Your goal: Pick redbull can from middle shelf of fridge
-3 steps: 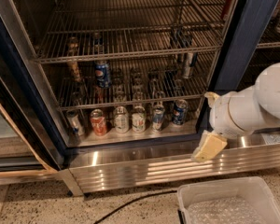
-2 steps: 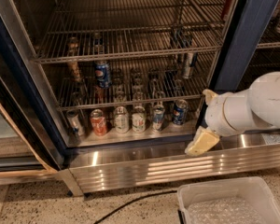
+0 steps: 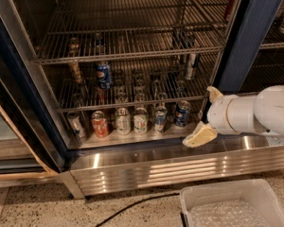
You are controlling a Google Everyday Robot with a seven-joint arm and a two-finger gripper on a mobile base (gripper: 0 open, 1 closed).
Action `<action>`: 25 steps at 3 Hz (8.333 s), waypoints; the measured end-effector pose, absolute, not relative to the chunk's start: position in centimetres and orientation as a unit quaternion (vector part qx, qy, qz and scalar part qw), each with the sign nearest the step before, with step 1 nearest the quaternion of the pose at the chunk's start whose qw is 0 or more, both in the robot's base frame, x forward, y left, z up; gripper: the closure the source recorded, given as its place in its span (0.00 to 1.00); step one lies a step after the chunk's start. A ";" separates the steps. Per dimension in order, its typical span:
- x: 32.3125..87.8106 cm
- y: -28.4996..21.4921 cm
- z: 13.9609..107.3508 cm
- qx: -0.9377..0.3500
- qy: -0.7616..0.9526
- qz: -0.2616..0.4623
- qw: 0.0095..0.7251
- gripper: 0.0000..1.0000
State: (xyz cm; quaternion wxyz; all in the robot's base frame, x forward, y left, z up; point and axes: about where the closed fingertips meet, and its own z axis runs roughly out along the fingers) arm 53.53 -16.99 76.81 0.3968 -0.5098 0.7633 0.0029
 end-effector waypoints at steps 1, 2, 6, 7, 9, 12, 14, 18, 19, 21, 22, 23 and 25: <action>55.6 -16.8 76.2 -0.498 0.756 0.011 0.424 0.00; 55.6 -16.8 76.2 -0.498 0.756 0.011 0.424 0.00; 61.2 -17.4 76.6 -0.413 0.754 -0.011 0.510 0.00; 63.4 -17.1 76.2 -0.392 0.753 -0.002 0.528 0.00; 64.3 -16.5 75.4 -0.354 0.766 0.011 0.536 0.00; 68.9 -15.7 73.7 -0.274 0.774 0.006 0.571 0.03; 72.4 -18.2 73.6 -0.214 0.776 -0.024 0.592 0.14; 73.7 -19.5 74.6 -0.191 0.769 -0.043 0.609 0.16; 73.7 -19.5 74.6 -0.191 0.769 -0.043 0.609 0.19; 73.7 -19.5 74.6 -0.191 0.769 -0.043 0.609 0.24; 74.2 -19.1 74.7 -0.188 0.765 -0.040 0.614 0.29; 75.8 -18.4 75.3 -0.180 0.753 -0.041 0.632 0.29; 79.3 -19.0 77.1 -0.151 0.727 -0.073 0.666 0.31</action>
Offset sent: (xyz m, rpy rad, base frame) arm 0.0288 0.0038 -0.0079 0.0571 -0.0483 0.0039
